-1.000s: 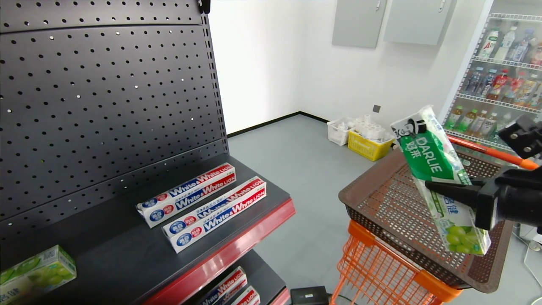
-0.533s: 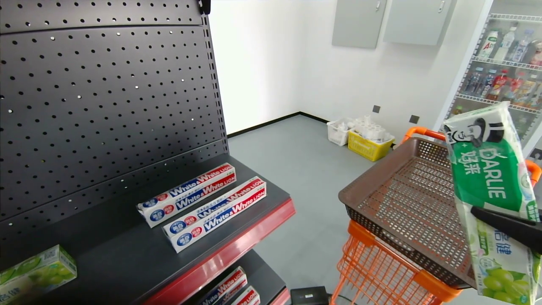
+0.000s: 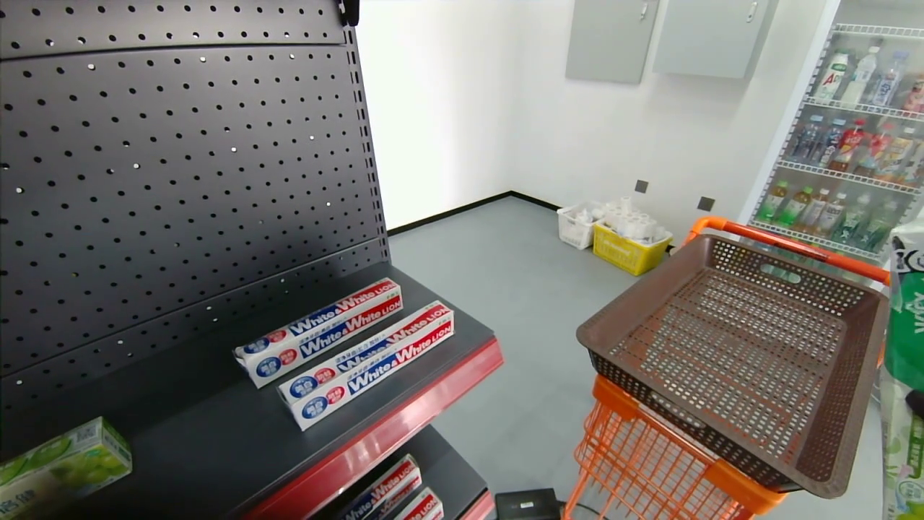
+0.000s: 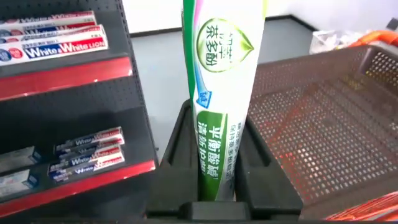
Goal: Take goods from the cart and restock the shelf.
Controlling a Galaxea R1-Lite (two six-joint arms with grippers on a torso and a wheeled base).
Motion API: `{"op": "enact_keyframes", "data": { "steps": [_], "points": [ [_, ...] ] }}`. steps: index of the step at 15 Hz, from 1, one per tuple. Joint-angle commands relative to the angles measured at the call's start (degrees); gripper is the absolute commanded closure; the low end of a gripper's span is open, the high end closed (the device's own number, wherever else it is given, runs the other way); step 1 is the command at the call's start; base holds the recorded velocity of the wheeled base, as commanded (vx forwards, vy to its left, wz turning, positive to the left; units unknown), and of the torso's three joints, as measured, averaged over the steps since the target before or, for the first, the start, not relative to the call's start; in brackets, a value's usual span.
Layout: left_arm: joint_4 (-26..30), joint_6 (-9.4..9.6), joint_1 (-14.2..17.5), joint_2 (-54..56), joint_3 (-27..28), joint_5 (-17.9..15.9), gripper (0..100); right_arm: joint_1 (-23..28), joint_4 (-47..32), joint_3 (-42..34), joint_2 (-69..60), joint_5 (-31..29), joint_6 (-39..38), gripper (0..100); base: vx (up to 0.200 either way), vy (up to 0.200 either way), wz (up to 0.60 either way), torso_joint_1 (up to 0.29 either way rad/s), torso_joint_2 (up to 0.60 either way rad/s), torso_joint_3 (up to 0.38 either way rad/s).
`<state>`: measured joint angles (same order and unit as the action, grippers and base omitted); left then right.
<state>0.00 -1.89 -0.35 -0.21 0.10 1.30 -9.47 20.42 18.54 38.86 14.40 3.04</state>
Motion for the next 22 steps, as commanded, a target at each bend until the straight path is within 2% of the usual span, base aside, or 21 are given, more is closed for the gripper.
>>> {"op": "enact_keyframes", "data": {
  "steps": [1,9,17,22],
  "points": [
    [0.00,-0.04,0.00,-0.06,-0.01,0.01,0,-1.95,1.64,-0.44,0.25,-0.25,0.13,100,0.000,0.000,0.00,0.000,0.00,0.000],
    [0.00,-0.04,0.00,-0.06,-0.01,0.01,0,-1.16,3.49,3.17,8.51,-2.80,0.48,100,0.000,0.000,0.00,0.000,0.00,0.000],
    [0.00,-0.04,0.00,-0.06,-0.01,0.01,0,-2.66,3.40,2.02,8.16,-2.44,0.39,100,0.000,0.000,0.60,0.001,0.00,0.005],
    [0.00,-0.04,0.00,-0.06,-0.01,0.01,0,-2.74,3.40,1.32,7.54,-2.27,0.39,100,0.000,0.000,0.00,0.000,0.00,0.000]
  ]
}}
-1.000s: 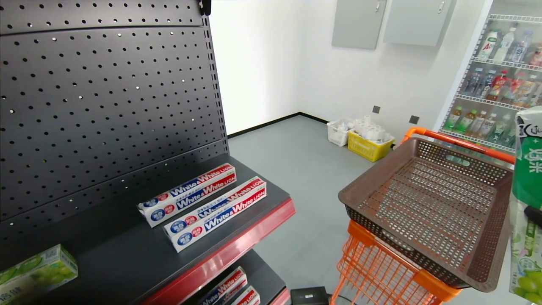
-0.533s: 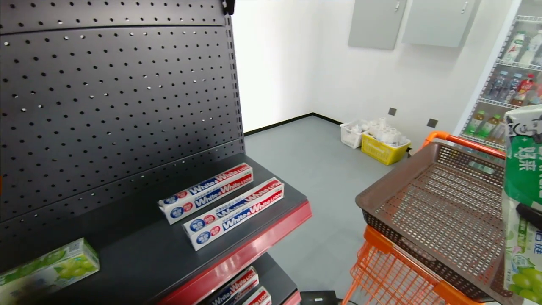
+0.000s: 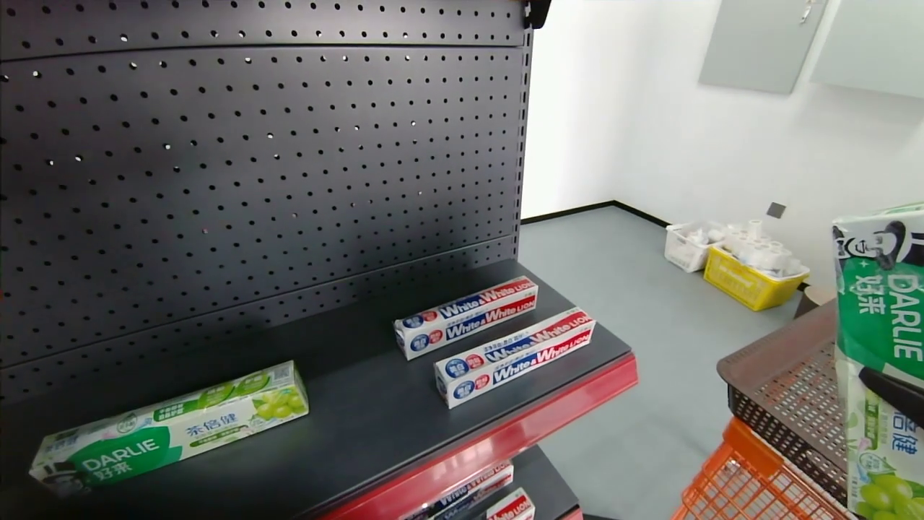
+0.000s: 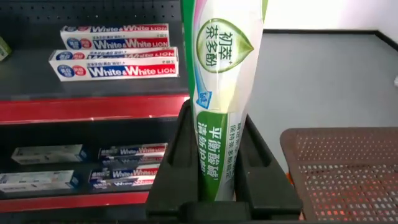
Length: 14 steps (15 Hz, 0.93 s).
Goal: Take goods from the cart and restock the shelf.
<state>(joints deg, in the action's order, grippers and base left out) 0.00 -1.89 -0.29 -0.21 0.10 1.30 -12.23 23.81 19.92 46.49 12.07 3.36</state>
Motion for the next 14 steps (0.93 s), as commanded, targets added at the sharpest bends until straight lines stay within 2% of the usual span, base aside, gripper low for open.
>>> {"op": "enact_keyframes", "data": {
  "steps": [1,7,14],
  "points": [
    [0.00,-0.04,-0.06,-0.06,-0.01,0.01,0,-0.08,0.01,-0.14,-0.09,0.15,-0.02,100,0.000,0.000,0.00,0.000,0.00,0.000],
    [0.00,-0.04,-0.06,0.03,-0.01,0.01,0,-0.17,0.10,-2.17,-1.41,0.06,0.24,100,0.000,0.000,0.00,0.000,0.00,0.000],
    [0.00,-0.04,-0.06,-0.06,-0.01,0.01,0,-0.25,0.10,-2.78,-2.11,0.15,0.15,100,0.000,0.000,0.60,0.003,0.00,0.003]
  ]
}}
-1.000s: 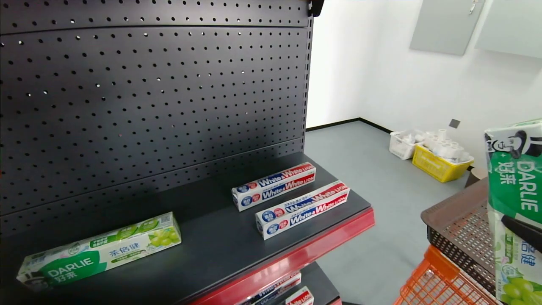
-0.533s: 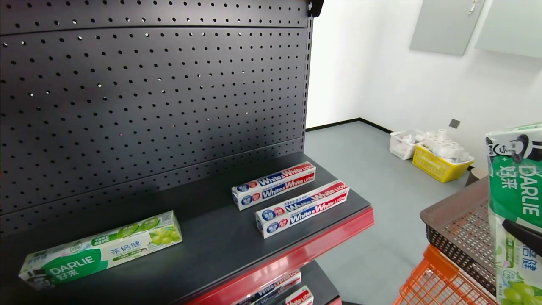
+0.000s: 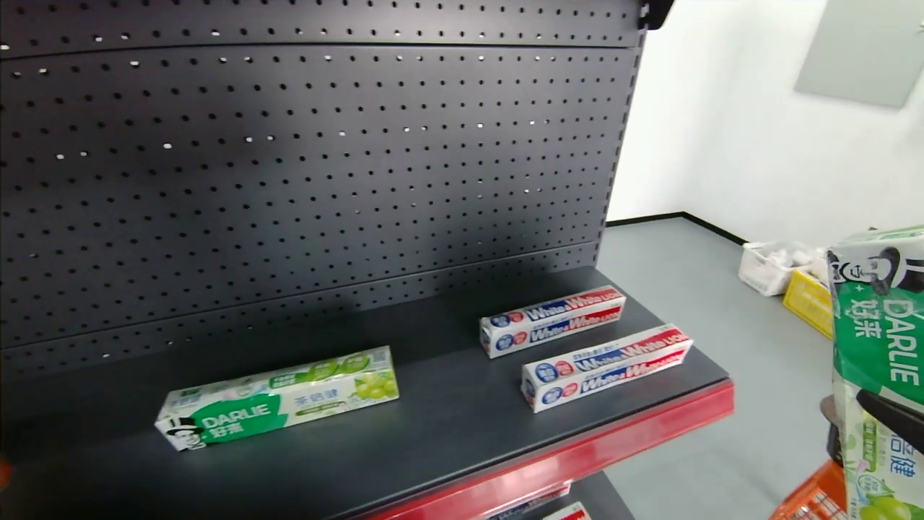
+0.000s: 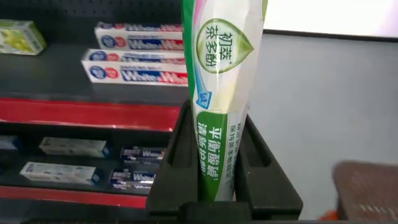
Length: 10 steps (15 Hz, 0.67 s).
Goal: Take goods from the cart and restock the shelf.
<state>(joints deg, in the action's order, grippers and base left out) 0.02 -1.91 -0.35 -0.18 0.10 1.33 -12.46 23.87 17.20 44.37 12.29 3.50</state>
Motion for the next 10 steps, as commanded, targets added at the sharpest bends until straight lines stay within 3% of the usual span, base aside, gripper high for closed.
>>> {"op": "enact_keyframes", "data": {
  "steps": [1,6,10],
  "points": [
    [-0.02,-0.02,0.00,-0.08,-0.01,-0.01,0,-0.02,0.04,-0.06,0.01,0.19,0.02,100,0.000,0.000,0.60,0.007,0.00,0.002],
    [-0.02,-0.02,0.00,-0.08,-0.01,-0.01,0,-0.02,0.04,-0.06,0.01,1.42,0.02,100,0.000,0.000,0.60,0.002,0.00,0.000],
    [-0.02,-0.02,0.00,-0.08,-0.01,-0.01,0,-0.11,0.04,0.29,-0.16,1.42,0.02,100,0.000,0.000,0.00,0.000,0.00,0.000]
  ]
}}
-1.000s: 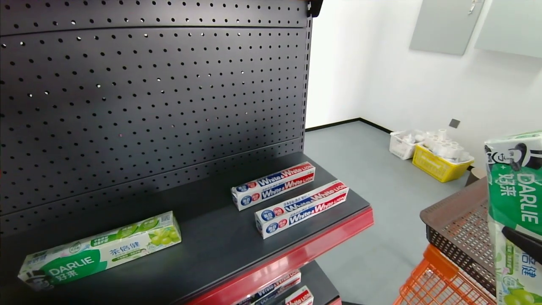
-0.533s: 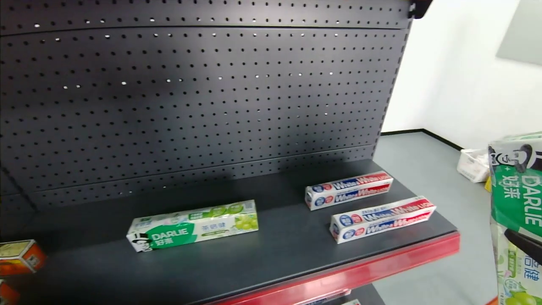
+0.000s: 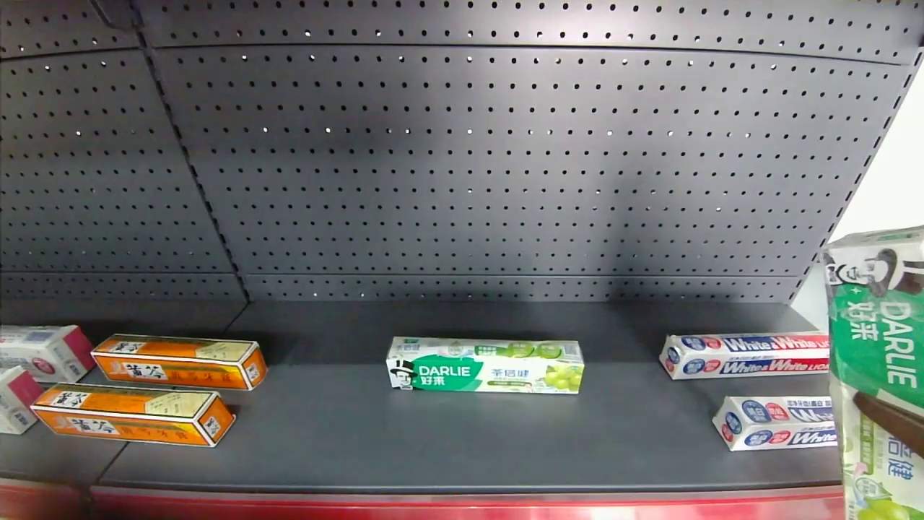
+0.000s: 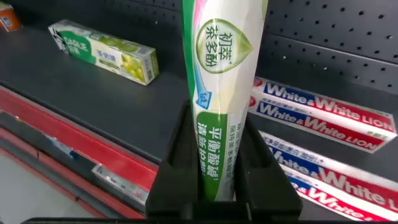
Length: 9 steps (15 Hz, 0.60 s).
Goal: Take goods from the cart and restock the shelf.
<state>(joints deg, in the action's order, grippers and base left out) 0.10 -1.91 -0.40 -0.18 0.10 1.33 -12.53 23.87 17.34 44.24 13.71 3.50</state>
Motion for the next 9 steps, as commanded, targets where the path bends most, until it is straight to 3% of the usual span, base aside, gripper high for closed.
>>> {"op": "enact_keyframes", "data": {
  "steps": [1,9],
  "points": [
    [-0.10,-0.02,0.05,-0.08,-0.01,-0.01,0,-0.04,0.04,0.16,0.06,0.00,0.02,100,0.000,0.000,0.00,0.000,0.00,0.000],
    [-0.10,-0.02,0.05,0.01,-0.01,-0.01,0,1.72,-0.75,1.56,-2.49,0.08,-0.60,100,0.000,0.000,0.00,0.000,0.00,0.000]
  ]
}}
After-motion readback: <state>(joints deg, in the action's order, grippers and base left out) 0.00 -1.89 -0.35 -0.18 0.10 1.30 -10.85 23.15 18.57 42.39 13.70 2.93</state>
